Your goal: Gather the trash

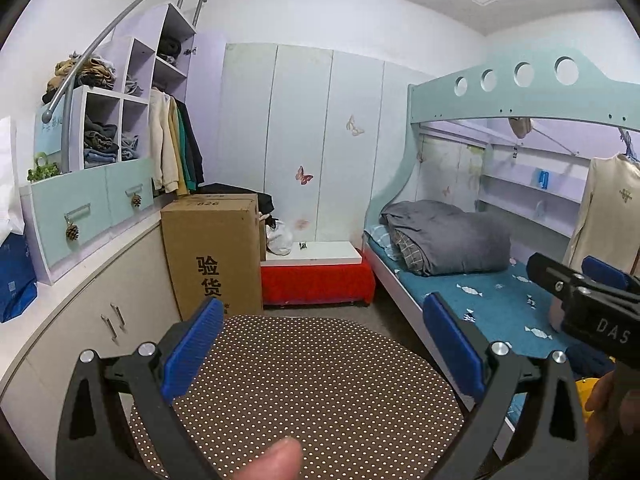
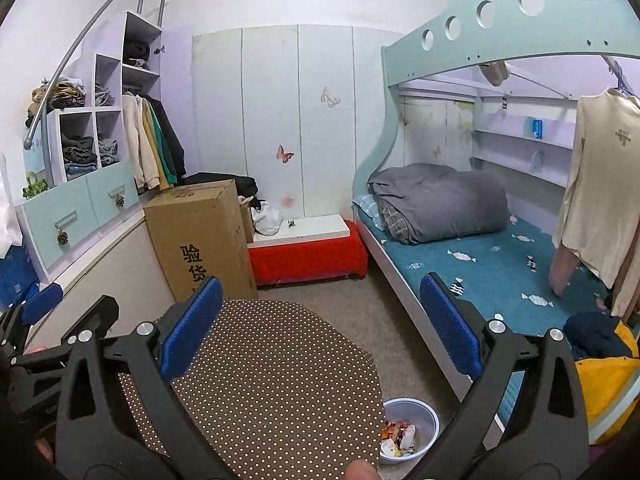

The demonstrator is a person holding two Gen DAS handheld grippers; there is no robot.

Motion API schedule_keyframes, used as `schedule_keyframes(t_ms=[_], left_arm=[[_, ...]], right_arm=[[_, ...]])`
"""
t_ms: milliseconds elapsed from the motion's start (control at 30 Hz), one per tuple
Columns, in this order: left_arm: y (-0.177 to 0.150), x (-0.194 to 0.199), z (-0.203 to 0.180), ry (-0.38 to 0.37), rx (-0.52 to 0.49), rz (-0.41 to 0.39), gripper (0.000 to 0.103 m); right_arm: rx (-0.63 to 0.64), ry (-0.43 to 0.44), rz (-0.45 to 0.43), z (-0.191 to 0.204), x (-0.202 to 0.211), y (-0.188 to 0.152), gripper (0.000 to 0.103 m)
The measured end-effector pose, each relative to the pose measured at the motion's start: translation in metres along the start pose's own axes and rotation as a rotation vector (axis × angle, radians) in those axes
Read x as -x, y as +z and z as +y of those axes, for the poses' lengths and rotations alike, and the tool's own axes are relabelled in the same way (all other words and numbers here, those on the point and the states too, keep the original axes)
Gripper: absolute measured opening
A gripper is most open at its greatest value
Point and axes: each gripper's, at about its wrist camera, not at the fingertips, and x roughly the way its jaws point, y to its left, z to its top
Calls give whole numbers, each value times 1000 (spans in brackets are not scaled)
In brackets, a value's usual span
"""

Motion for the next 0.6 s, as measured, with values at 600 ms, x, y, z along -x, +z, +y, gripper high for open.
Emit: schedule_keyframes(t_ms=[600], left_arm=[[1, -1, 2, -22, -5, 7, 98]], right_arm=[[-4, 5, -8, 0, 6, 2, 97]])
